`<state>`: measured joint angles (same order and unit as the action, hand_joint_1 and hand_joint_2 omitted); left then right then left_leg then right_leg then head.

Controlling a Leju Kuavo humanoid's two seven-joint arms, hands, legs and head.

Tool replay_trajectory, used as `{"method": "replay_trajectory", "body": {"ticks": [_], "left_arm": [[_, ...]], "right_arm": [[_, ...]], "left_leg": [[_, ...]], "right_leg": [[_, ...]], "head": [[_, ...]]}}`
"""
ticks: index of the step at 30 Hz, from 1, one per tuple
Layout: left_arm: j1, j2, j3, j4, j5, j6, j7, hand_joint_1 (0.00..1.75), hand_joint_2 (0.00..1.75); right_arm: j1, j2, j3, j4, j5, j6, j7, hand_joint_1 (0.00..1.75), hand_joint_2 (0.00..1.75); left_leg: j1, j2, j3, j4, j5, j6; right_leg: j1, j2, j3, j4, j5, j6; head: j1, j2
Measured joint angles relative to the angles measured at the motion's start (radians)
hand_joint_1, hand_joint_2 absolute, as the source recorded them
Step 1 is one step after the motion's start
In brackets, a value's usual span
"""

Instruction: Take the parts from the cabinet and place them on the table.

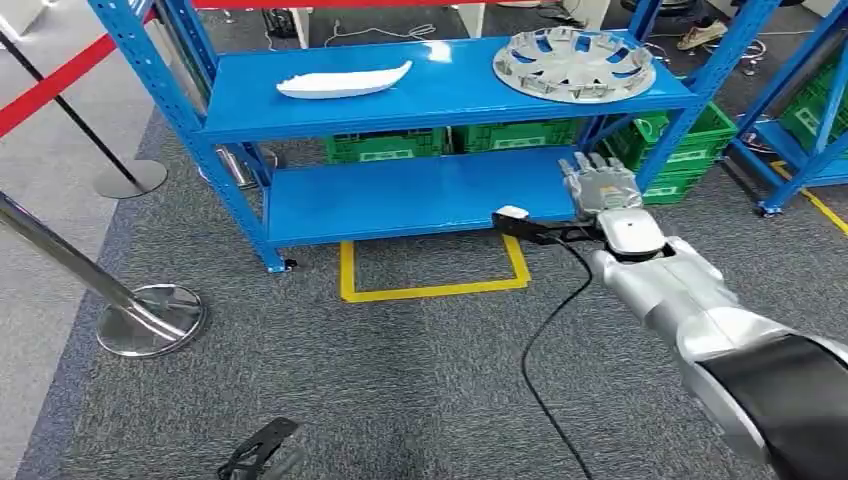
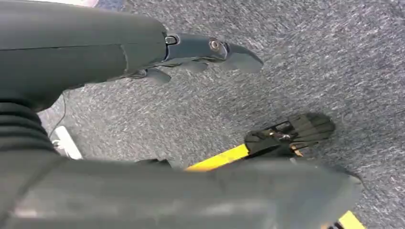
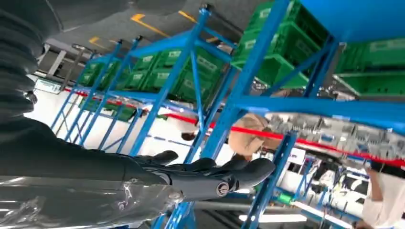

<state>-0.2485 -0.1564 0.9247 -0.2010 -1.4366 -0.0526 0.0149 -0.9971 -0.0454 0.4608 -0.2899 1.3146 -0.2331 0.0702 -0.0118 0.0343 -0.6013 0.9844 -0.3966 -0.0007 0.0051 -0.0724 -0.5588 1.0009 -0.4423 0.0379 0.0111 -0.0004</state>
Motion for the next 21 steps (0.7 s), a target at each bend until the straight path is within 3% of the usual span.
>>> {"method": "replay_trajectory", "body": {"ticks": [5, 6, 21], "left_arm": [[0.001, 0.0, 0.0, 0.0, -0.005, -0.003, 0.0, 0.0, 1.75], [0.003, 0.0, 0.0, 0.0, -0.006, -0.003, 0.0, 0.0, 0.0], [0.005, 0.0, 0.002, 0.0, -0.003, 0.0, 0.003, 0.0, 0.0]], "right_arm": [[0.008, 0.0, -0.008, 0.002, 0.001, -0.003, -0.014, 0.0, 1.75], [0.007, 0.0, -0.009, 0.002, 0.001, -0.003, -0.017, 0.0, 1.75], [0.003, 0.021, -0.011, 0.002, 0.019, 0.011, -0.018, 0.0, 1.75]], "left_leg": [[0.0, 0.0, 0.0, 0.0, 0.0, 0.0], [0.0, 0.0, 0.0, 0.0, 0.0, 0.0], [0.0, 0.0, -0.001, 0.0, 0.0, 0.0]], "right_leg": [[0.0, 0.0, 0.0, 0.0, 0.0, 0.0], [0.0, 0.0, 0.0, 0.0, 0.0, 0.0], [0.0, -0.001, 0.0, 0.0, 0.0, 0.0]], "head": [[0.0, 0.0], [0.0, 0.0], [0.0, 0.0]]}}
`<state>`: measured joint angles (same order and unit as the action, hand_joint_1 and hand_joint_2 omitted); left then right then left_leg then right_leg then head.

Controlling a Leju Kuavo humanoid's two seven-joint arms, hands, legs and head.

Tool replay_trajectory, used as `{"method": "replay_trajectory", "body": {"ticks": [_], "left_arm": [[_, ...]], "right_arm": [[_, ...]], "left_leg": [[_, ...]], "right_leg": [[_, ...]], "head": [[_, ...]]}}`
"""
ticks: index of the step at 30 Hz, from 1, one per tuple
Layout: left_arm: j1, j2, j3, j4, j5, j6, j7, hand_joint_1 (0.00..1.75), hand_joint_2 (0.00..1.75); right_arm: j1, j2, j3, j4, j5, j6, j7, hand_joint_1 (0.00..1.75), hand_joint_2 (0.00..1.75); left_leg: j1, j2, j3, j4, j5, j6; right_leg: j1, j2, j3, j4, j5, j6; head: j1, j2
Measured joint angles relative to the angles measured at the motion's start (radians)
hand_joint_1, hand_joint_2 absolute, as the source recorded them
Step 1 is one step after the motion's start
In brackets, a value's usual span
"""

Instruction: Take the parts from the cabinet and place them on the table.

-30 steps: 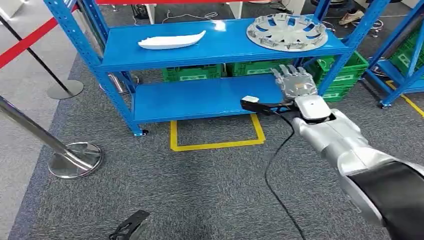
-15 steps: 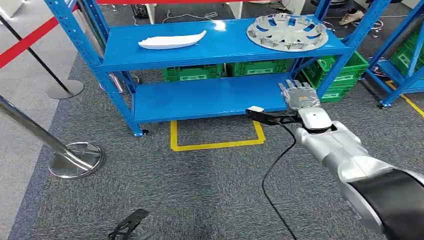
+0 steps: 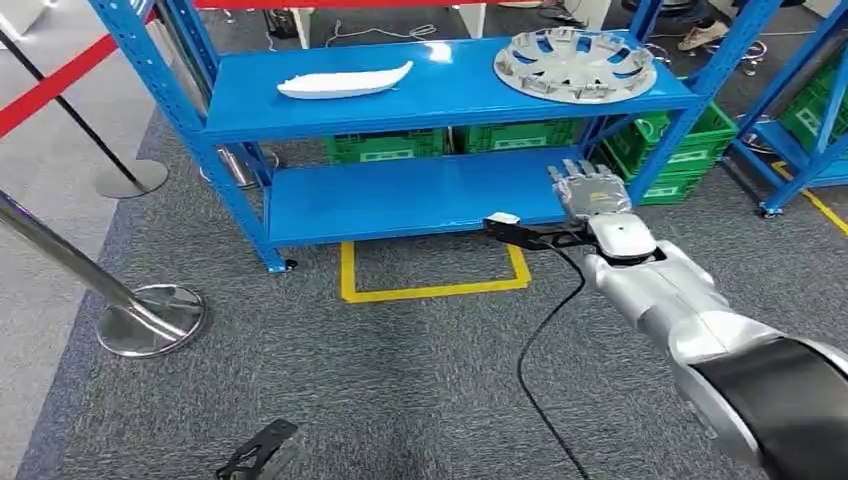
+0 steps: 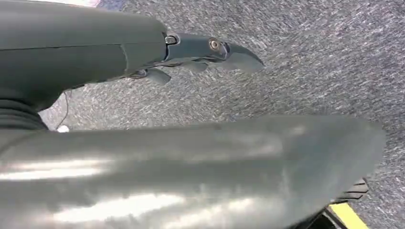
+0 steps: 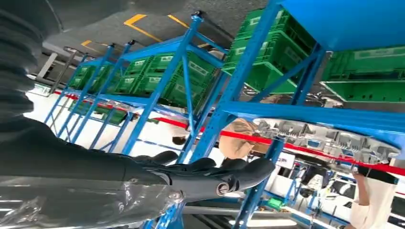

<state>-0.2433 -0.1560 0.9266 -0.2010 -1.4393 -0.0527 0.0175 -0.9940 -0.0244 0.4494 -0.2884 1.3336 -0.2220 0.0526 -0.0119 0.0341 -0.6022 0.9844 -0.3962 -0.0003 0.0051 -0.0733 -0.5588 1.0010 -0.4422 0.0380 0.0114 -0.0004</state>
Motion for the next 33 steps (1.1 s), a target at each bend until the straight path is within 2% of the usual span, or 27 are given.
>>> {"method": "replay_trajectory", "body": {"ticks": [8, 14, 24, 33], "left_arm": [[0.0, 0.0, 0.002, 0.0, -0.002, -0.001, 0.0, 0.0, 0.0], [0.003, 0.0, 0.003, 0.0, -0.005, -0.004, 0.0, 0.0, 0.0], [0.002, 0.0, 0.003, 0.0, -0.008, -0.011, -0.002, 0.0, 0.0], [0.002, 0.0, 0.003, 0.0, -0.01, -0.014, -0.003, 0.0, 0.0]], "right_arm": [[-0.002, 0.003, -0.009, 0.0, 0.0, -0.006, -0.002, 0.0, 1.75], [-0.011, 0.009, -0.023, -0.005, 0.008, -0.041, -0.013, 0.0, 1.75], [-0.021, 0.052, -0.02, -0.014, 0.037, -0.041, -0.045, 0.0, 1.75], [-0.021, 0.063, -0.02, -0.014, 0.043, -0.039, -0.057, 0.0, 1.75]], "left_leg": [[0.0, 0.0, 0.0, 0.0, 0.0, 0.0], [0.0, 0.0, 0.0, 0.0, 0.0, 0.0], [0.0, 0.0, 0.0, 0.0, 0.0, 0.0], [0.0, 0.0, 0.0, 0.0, 0.0, 0.0]], "right_leg": [[0.0, 0.0, 0.0, 0.0, 0.0, 0.0], [0.0, 0.0, 0.0, 0.0, 0.0, 0.0], [0.0, 0.0, -0.001, 0.0, 0.0, 0.0], [0.0, 0.0, 0.0, 0.0, 0.0, 0.0]], "head": [[0.0, 0.0], [0.0, 0.0], [0.0, 0.0], [0.0, 0.0]]}}
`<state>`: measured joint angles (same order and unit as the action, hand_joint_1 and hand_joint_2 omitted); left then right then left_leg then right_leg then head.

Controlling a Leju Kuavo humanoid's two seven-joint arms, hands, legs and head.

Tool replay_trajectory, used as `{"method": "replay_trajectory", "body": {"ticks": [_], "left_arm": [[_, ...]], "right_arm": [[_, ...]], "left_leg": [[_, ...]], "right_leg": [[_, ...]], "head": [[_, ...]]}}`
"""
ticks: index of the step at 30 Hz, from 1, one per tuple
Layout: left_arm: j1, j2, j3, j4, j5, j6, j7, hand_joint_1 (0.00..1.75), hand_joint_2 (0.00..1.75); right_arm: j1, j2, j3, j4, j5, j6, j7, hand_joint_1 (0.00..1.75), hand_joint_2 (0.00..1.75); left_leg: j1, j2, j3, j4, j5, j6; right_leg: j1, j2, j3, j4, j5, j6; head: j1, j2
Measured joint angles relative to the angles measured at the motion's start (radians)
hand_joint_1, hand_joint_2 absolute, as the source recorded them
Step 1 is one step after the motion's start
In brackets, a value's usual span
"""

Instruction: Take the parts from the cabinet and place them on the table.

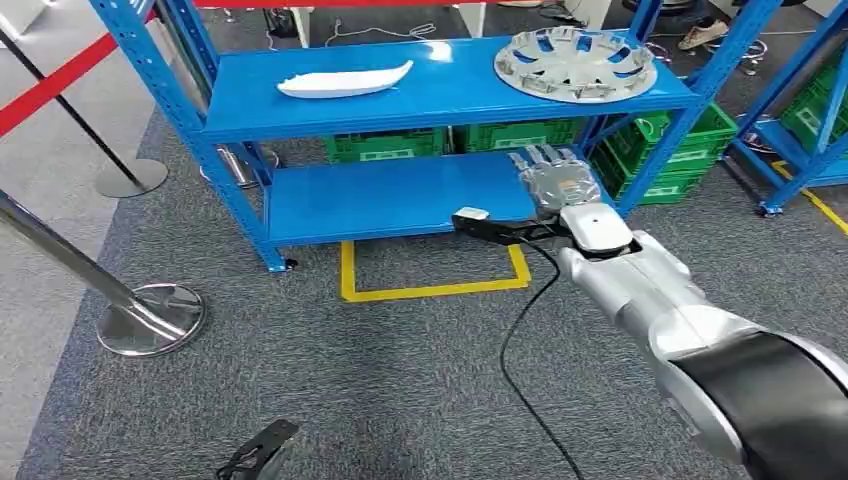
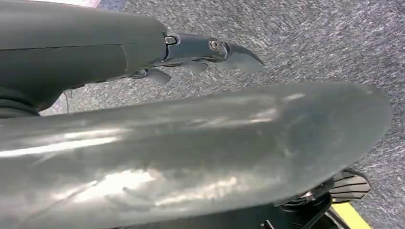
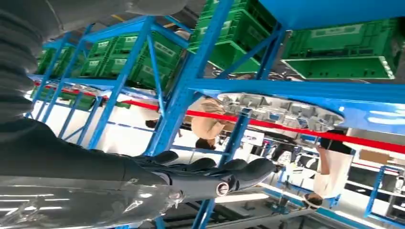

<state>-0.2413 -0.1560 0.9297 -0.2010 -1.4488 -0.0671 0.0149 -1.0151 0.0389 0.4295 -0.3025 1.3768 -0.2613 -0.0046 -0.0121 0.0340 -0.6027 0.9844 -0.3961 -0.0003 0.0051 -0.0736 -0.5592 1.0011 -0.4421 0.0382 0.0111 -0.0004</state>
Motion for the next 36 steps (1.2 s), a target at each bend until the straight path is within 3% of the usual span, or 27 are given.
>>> {"method": "replay_trajectory", "body": {"ticks": [23, 28, 30, 31, 32, 34, 35, 36], "left_arm": [[-0.002, 0.001, 0.0, 0.0, -0.006, -0.001, 0.0, 0.0, 0.0], [-0.001, 0.002, 0.0, 0.0, -0.006, -0.001, 0.0, 0.0, 0.0], [-0.002, 0.003, 0.0, 0.0, -0.006, -0.001, 0.0, 0.0, 0.0], [-0.001, 0.003, 0.0, 0.0, -0.006, -0.001, 0.0, 0.0, 0.0], [-0.003, 0.003, 0.0, 0.0, -0.006, -0.001, 0.0, 0.0, 0.0], [-0.006, 0.001, 0.0, 0.0, -0.006, -0.001, 0.0, 0.0, 0.0], [-0.006, 0.0, 0.0, 0.0, -0.006, -0.001, 0.0, 0.0, 0.0], [-0.004, -0.001, 0.0, 0.0, -0.006, -0.001, 0.0, 0.0, 0.0]], "right_arm": [[0.004, 0.003, 0.001, 0.0, 0.007, 0.0, 0.0, 0.0, 1.75], [0.004, 0.005, 0.001, 0.0, 0.007, 0.0, 0.0, 0.0, 1.75], [0.004, 0.008, 0.001, -0.004, 0.007, -0.002, 0.0, 0.0, 1.75], [0.004, 0.008, 0.001, -0.006, 0.007, -0.002, 0.0, 0.0, 1.75], [0.003, 0.008, 0.001, -0.006, 0.007, -0.002, 0.0, 0.0, 1.75], [0.01, 0.008, 0.001, -0.006, 0.007, -0.002, 0.0, 0.0, 1.75], [0.017, 0.007, 0.001, -0.006, 0.007, -0.002, 0.0, 0.0, 1.75], [0.024, 0.005, 0.001, -0.006, 0.008, -0.002, 0.0, 0.0, 1.75]], "left_leg": [[-0.005, 0.0, -0.001, 0.001, -0.001, 0.002], [-0.011, -0.001, -0.004, 0.004, -0.005, 0.011], [-0.006, -0.003, 0.0, -0.007, 0.001, 0.02], [-0.001, -0.004, 0.005, -0.014, 0.003, 0.023], [0.001, -0.005, 0.005, -0.014, 0.001, 0.026], [0.003, -0.011, 0.006, -0.014, -0.001, 0.028], [0.003, -0.015, 0.007, -0.014, -0.003, 0.029], [0.004, -0.021, 0.01, -0.014, -0.005, 0.027]], "right_leg": [[-0.006, 0.0, 0.0, -0.001, 0.001, 0.003], [-0.01, -0.003, 0.0, -0.003, 0.002, 0.011], [-0.008, -0.005, 0.003, -0.007, 0.001, 0.018], [-0.01, 0.026, -0.009, 0.006, -0.009, 0.021], [-0.012, 0.052, -0.034, 0.054, -0.036, 0.021], [-0.013, 0.069, -0.123, 0.22, -0.096, 0.022], [-0.014, 0.07, -0.167, 0.29, -0.109, 0.024], [-0.015, 0.069, -0.191, 0.313, -0.099, 0.025]], "head": [[0.0, 0.0], [0.0, 0.0], [0.0, 0.0], [0.002, 0.0], [0.003, 0.0], [0.004, 0.0], [0.006, 0.0], [0.005, 0.0]]}}
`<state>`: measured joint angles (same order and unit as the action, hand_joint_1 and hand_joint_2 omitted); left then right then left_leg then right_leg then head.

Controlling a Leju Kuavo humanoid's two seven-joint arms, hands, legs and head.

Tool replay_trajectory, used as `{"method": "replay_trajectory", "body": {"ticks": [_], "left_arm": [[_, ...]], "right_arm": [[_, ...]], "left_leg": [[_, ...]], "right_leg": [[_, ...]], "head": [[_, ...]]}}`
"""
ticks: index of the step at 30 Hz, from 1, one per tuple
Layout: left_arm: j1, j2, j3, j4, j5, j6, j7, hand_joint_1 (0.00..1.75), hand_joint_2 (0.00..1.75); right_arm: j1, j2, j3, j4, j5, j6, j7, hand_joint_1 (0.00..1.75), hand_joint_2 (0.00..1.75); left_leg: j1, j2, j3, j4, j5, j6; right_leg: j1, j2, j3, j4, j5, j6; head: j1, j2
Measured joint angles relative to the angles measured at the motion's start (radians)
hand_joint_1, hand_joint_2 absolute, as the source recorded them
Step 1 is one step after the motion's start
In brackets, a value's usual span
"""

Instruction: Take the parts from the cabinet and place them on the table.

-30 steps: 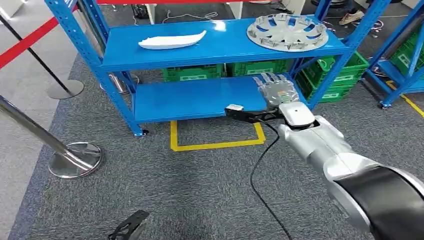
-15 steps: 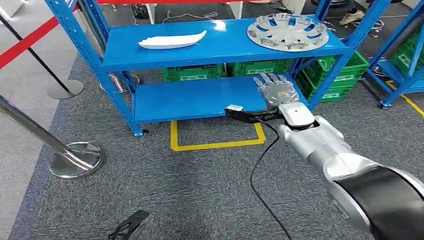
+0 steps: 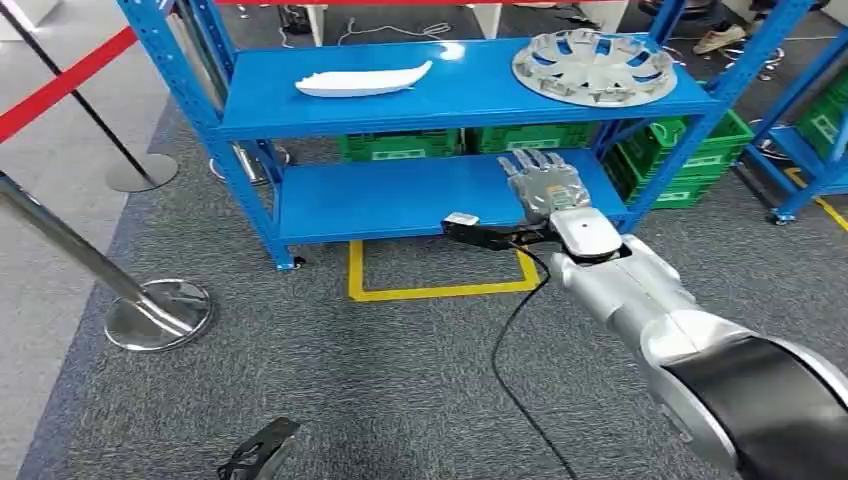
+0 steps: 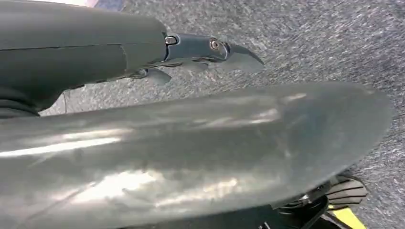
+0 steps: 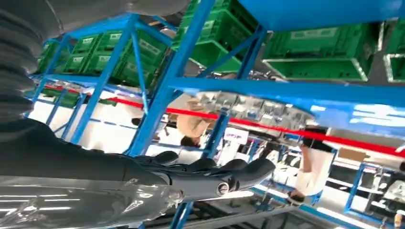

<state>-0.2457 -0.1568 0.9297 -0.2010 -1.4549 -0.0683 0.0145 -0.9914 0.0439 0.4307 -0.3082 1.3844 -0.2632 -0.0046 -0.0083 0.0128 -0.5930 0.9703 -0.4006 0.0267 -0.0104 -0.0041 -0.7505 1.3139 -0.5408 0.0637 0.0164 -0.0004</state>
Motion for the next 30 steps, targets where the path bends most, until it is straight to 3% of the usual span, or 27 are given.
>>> {"method": "replay_trajectory", "body": {"ticks": [1, 2, 4, 5, 6, 8, 10, 11, 12, 14, 15, 16, 17, 19, 20, 21, 22, 24, 25, 26, 29, 30], "left_arm": [[0.002, 0.0, 0.0, 0.0, 0.0, 0.0, 0.0, 0.0, 0.0], [0.003, 0.0, 0.0, 0.0, 0.0, 0.0, 0.0, 0.0, 0.0], [0.002, 0.0, 0.0, 0.0, 0.0, 0.0, 0.0, 0.0, 0.0], [0.001, 0.002, 0.0, 0.0, 0.0, 0.0, 0.0, 0.0, 0.0], [0.0, 0.002, 0.0, 0.0, 0.0, 0.0, 0.0, 0.0, 0.0], [0.002, 0.001, 0.0, 0.0, 0.0, 0.0, 0.0, 0.0, 0.0], [0.003, 0.002, 0.0, 0.0, -0.002, -0.001, 0.0, 0.0, 0.0], [0.001, 0.001, 0.0, 0.0, -0.003, -0.001, -0.001, 0.0, 0.0], [-0.001, 0.001, 0.0, 0.0, -0.003, -0.002, -0.002, 0.0, 0.0], [0.002, 0.001, 0.0, 0.0, -0.003, -0.002, -0.003, 0.0, 0.0], [0.005, 0.0, 0.0, 0.0, -0.004, -0.002, -0.003, 0.0, 0.0], [0.007, 0.0, 0.0, 0.0, -0.004, -0.002, -0.003, 0.0, 0.0], [0.007, 0.0, 0.0, 0.0, -0.004, -0.002, -0.003, 0.0, 0.0], [0.006, 0.0, 0.0, 0.0, -0.004, -0.002, -0.003, 0.0, 0.0], [0.006, 0.0, 0.0, 0.0, -0.004, -0.002, -0.003, 0.0, 0.0], [0.004, 0.0, 0.0, 0.0, -0.004, -0.002, -0.003, 0.0, 0.0], [0.003, -0.001, 0.0, 0.0, -0.004, -0.002, -0.003, 0.0, 0.0], [0.005, 0.0, 0.0, 0.0, -0.004, -0.002, -0.003, 0.0, 0.0], [0.005, 0.001, 0.0, 0.0, -0.004, -0.002, -0.003, 0.0, 0.0], [0.005, 0.0, 0.0, 0.0, -0.004, -0.002, -0.004, 0.0, 0.0], [0.005, 0.0, 0.0, 0.0, -0.004, -0.002, -0.004, 0.0, 0.0], [0.007, 0.0, 0.0, 0.0, -0.004, -0.002, -0.004, 0.0, 0.0]], "right_arm": [[0.004, 0.0, 0.0, 0.0, 0.0, 0.0, 0.0, 0.0, 1.75], [0.004, 0.0, 0.0, 0.0, 0.0, 0.0, 0.0, 0.0, 1.75], [0.001, -0.002, 0.0, 0.0, 0.0, -0.001, 0.0, 0.0, 1.75], [-0.001, -0.005, 0.0, 0.0, 0.0, -0.002, 0.0, 0.0, 1.75], [0.0, -0.005, 0.0, 0.0, 0.0, -0.001, 0.0, 0.0, 1.75], [0.006, -0.005, 0.001, 0.0, 0.0, -0.002, 0.0, 0.0, 1.75], [0.004, -0.006, 0.001, -0.002, 0.0, -0.003, 0.002, 0.0, 1.75], [0.0, -0.006, 0.001, -0.003, 0.0, -0.003, 0.001, 0.0, 1.75], [-0.002, -0.006, 0.001, -0.003, 0.001, -0.003, 0.0, 0.0, 1.75], [0.002, -0.006, 0.001, -0.003, 0.001, -0.002, 0.0, 0.0, 1.75], [0.005, -0.006, 0.001, -0.003, 0.001, -0.002, 0.0, 0.0, 1.75], [0.006, -0.006, 0.001, -0.003, 0.002, -0.002, 0.0, 0.0, 1.75], [0.006, -0.006, 0.001, -0.003, 0.002, -0.002, 0.0, 0.0, 1.75], [0.004, -0.006, 0.001, -0.003, 0.002, -0.003, 0.0, 0.0, 1.75], [0.002, -0.005, 0.001, -0.003, 0.002, -0.002, 0.0, 0.0, 1.75], [0.0, -0.005, 0.001, -0.003, 0.002, -0.002, 0.0, 0.0, 1.75], [-0.001, -0.005, 0.001, -0.003, 0.002, -0.002, 0.0, 0.0, 1.75], [-0.001, -0.005, 0.001, -0.003, 0.002, -0.003, -0.001, 0.0, 1.75], [-0.001, -0.005, 0.001, -0.005, 0.002, -0.003, -0.001, 0.0, 1.75], [-0.003, -0.005, 0.001, -0.006, 0.002, -0.003, -0.001, 0.0, 1.75], [0.01, -0.005, 0.002, -0.005, 0.003, -0.002, -0.003, 0.0, 1.75], [0.018, -0.005, 0.002, -0.005, 0.003, -0.002, -0.003, 0.0, 1.75]], "left_leg": [[0.002, -0.007, 0.004, 0.001, -0.003, -0.004], [0.005, -0.012, 0.008, 0.002, -0.007, -0.009], [0.011, -0.021, 0.015, 0.013, -0.023, -0.026], [0.006, -0.023, 0.01, 0.021, -0.028, -0.035], [0.005, -0.027, 0.004, 0.029, -0.03, -0.038], [0.007, -0.028, 0.003, 0.026, -0.029, -0.043], [0.01, -0.024, 0.004, 0.035, -0.042, -0.056], [0.01, -0.022, -0.016, 0.077, -0.058, -0.06], [0.011, -0.022, -0.054, 0.146, -0.083, -0.063], [0.011, -0.022, -0.152, 0.302, -0.128, -0.065], [0.011, -0.022, -0.187, 0.34, -0.124, -0.065], [0.011, -0.022, -0.196, 0.328, -0.095, -0.063], [0.011, -0.022, -0.185, 0.28, -0.045, -0.06], [0.011, -0.019, -0.125, 0.122, 0.064, -0.054], [0.01, -0.014, -0.108, 0.073, 0.079, -0.053], [0.008, -0.016, -0.085, 0.044, 0.053, -0.048], [0.009, -0.015, -0.086, 0.041, 0.039, -0.042], [0.009, -0.017, -0.083, 0.035, 0.029, -0.027], [0.012, -0.02, -0.074, 0.034, 0.028, -0.022], [0.011, -0.023, -0.069, 0.034, 0.023, -0.016], [0.007, -0.025, -0.052, 0.034, 0.006, -0.003], [0.005, -0.028, -0.044, 0.034, -0.001, -0.001]], "right_leg": [[-0.002, 0.0, 0.001, -0.021, 0.031, 0.001], [-0.004, 0.0, 0.02, -0.08, 0.076, 0.003], [-0.014, 0.0, 0.089, -0.256, 0.176, 0.014], [-0.01, 0.007, 0.109, -0.266, 0.151, 0.019], [-0.011, 0.009, 0.113, -0.283, 0.141, -0.002], [-0.008, 0.01, 0.105, -0.277, 0.137, -0.013], [-0.011, 0.011, 0.113, -0.277, 0.13, -0.029], [-0.011, 0.012, 0.119, -0.277, 0.126, -0.035], [-0.011, 0.012, 0.123, -0.277, 0.122, -0.041], [-0.01, 0.012, 0.134, -0.277, 0.111, -0.046], [-0.01, 0.012, 0.141, -0.277, 0.105, -0.046], [-0.01, 0.012, 0.149, -0.277, 0.099, -0.045], [-0.01, 0.012, 0.158, -0.277, 0.092, -0.043], [-0.012, 0.012, 0.178, -0.278, 0.076, -0.035], [-0.009, 0.012, 0.181, -0.278, 0.07, -0.028], [-0.003, 0.015, 0.18, -0.276, 0.063, -0.021], [-0.003, 0.014, 0.179, -0.283, 0.063, -0.017], [-0.003, 0.011, 0.194, -0.29, 0.06, -0.004], [-0.005, 0.009, 0.187, -0.287, 0.051, 0.001], [-0.004, 0.009, 0.176, -0.256, 0.043, -0.001], [0.007, 0.012, 0.036, -0.026, -0.022, -0.01], [0.009, 0.012, -0.004, 0.019, -0.031, -0.011]], "head": [[0.0, 0.0], [0.0, 0.0], [0.002, 0.0], [0.004, 0.0], [0.004, 0.0], [-0.004, 0.0], [-0.002, 0.0], [-0.01, 0.0], [-0.01, 0.0], [-0.011, 0.0], [-0.012, 0.0], [-0.011, 0.0], [-0.011, 0.0], [-0.011, 0.0], [-0.015, 0.0], [-0.018, 0.0], [-0.016, 0.0], [-0.017, 0.0], [-0.014, 0.0], [-0.013, 0.0], [-0.011, 0.0], [-0.012, 0.0]]}}
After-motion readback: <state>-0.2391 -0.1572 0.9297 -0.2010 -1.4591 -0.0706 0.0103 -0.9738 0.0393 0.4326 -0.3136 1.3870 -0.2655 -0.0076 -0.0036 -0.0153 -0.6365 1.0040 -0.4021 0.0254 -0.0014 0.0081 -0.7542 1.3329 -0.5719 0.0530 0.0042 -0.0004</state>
